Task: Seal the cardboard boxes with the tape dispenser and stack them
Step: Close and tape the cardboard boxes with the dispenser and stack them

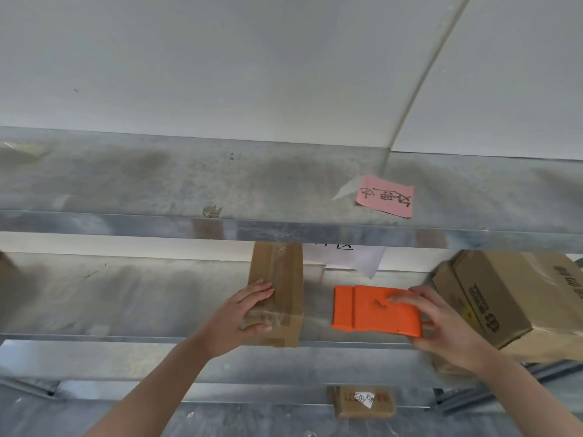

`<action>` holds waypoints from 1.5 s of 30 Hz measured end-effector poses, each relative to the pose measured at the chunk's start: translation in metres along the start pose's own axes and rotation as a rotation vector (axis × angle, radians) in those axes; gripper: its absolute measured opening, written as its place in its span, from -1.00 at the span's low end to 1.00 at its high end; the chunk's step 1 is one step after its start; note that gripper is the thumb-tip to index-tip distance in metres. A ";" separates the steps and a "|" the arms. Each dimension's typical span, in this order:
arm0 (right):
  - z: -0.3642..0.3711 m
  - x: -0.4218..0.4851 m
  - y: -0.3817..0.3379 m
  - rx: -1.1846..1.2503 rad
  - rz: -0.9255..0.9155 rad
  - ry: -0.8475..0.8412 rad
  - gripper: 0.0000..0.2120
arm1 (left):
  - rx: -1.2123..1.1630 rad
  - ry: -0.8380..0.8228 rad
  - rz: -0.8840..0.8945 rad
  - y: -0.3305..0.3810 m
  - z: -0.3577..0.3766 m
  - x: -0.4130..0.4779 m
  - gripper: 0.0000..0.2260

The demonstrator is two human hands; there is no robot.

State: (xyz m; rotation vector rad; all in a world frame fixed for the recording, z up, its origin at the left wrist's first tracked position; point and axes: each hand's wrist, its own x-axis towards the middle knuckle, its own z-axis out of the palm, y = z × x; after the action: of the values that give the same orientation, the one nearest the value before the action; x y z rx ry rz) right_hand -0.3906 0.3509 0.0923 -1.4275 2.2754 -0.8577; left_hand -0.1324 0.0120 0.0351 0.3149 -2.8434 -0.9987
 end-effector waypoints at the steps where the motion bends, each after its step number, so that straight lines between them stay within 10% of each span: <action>1: 0.003 0.002 0.002 -0.033 -0.004 -0.012 -0.25 | 0.000 -0.001 -0.010 -0.001 0.001 0.000 -0.33; 26: 0.083 0.062 0.035 0.004 0.137 -0.252 -0.25 | -0.226 0.178 -0.196 0.022 0.015 0.001 -0.20; 31: 0.098 0.055 0.048 0.046 0.200 -0.193 -0.24 | -0.197 0.272 -0.132 0.016 0.022 0.005 -0.51; 38: 0.098 0.065 0.022 -0.310 0.088 -0.282 -0.37 | -0.061 0.364 -0.108 0.010 0.033 0.006 -0.63; 45: 0.106 0.093 -0.049 -0.077 -0.198 -0.113 -0.28 | -0.228 0.109 -0.029 0.020 -0.008 -0.004 -0.39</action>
State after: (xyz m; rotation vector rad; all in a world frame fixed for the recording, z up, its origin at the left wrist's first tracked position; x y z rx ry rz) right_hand -0.3390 0.2189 0.0466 -1.7124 2.1313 -0.7309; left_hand -0.1307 0.0234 0.0541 0.3759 -2.6028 -1.2557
